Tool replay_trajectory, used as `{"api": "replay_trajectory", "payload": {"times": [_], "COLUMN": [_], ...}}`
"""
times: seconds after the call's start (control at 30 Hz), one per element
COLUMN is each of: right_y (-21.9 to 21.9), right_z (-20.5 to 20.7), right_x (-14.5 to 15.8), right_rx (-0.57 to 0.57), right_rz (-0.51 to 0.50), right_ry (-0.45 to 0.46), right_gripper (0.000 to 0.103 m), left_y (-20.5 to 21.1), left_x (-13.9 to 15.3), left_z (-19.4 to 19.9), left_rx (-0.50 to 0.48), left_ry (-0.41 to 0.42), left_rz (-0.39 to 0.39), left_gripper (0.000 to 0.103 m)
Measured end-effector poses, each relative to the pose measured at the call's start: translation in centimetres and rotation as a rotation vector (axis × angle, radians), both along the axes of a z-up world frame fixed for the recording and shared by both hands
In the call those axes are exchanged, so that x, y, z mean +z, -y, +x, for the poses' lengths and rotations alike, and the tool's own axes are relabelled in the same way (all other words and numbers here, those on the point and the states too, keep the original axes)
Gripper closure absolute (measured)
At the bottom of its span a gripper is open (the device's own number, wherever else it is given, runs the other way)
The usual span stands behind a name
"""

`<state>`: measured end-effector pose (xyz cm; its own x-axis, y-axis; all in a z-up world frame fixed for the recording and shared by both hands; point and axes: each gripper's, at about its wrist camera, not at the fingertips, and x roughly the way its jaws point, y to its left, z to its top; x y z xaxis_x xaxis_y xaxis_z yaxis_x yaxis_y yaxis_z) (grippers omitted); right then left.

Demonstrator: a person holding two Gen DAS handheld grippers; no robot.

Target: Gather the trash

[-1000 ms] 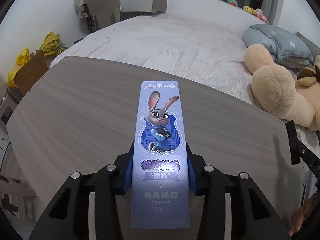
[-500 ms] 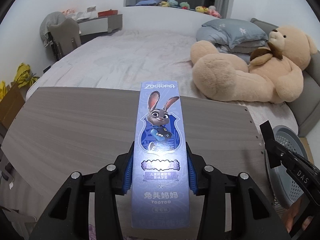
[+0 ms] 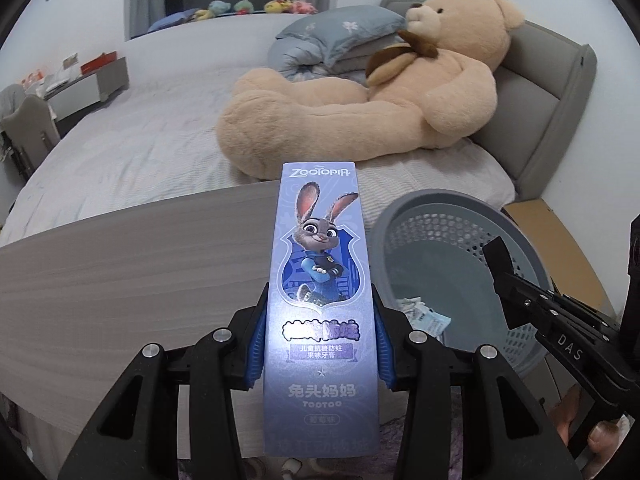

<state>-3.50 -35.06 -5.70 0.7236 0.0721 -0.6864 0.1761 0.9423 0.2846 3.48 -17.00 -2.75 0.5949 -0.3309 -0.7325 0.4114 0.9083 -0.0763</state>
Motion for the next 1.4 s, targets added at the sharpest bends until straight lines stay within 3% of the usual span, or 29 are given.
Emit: {"api": "replay_trajectory", "payload": {"times": [0.37, 0.8, 0.87, 0.93, 1.0, 1.27, 1.4], "right_y": [5.7, 7.8, 7.9, 8.1, 8.2, 8.1, 7.8], "right_z": [-1.4, 0.1, 0.1, 0.0, -0.2, -0.5, -0.9], "right_x": [-1.8, -2.9, -2.8, -2.7, -2.5, -2.4, -2.2], "right_rx": [-0.091, -0.102, -0.099, -0.107, -0.115, -0.122, -0.125], "right_rz": [0.018, 0.076, 0.078, 0.075, 0.075, 0.081, 0.067], "right_ry": [-0.066, -0.084, -0.076, -0.066, -0.056, -0.063, -0.060], "right_gripper": [0.096, 0.095, 0.090, 0.071, 0.064, 0.063, 0.057], "left_y": [7.5, 11.2, 11.2, 11.2, 11.0, 10.3, 10.0], "left_x": [-1.9, -2.7, -2.6, -2.5, -2.1, -1.5, -1.1], "left_z": [0.3, 1.0, 1.1, 1.2, 1.1, 0.8, 0.5], "left_rx": [-0.135, -0.169, -0.166, -0.155, -0.142, -0.117, -0.112], "left_ry": [-0.057, -0.071, -0.078, -0.073, -0.056, -0.039, -0.020], "left_rz": [0.026, 0.062, 0.063, 0.062, 0.059, 0.072, 0.070], "left_gripper": [0.060, 0.060, 0.055, 0.040, 0.034, 0.032, 0.029]}}
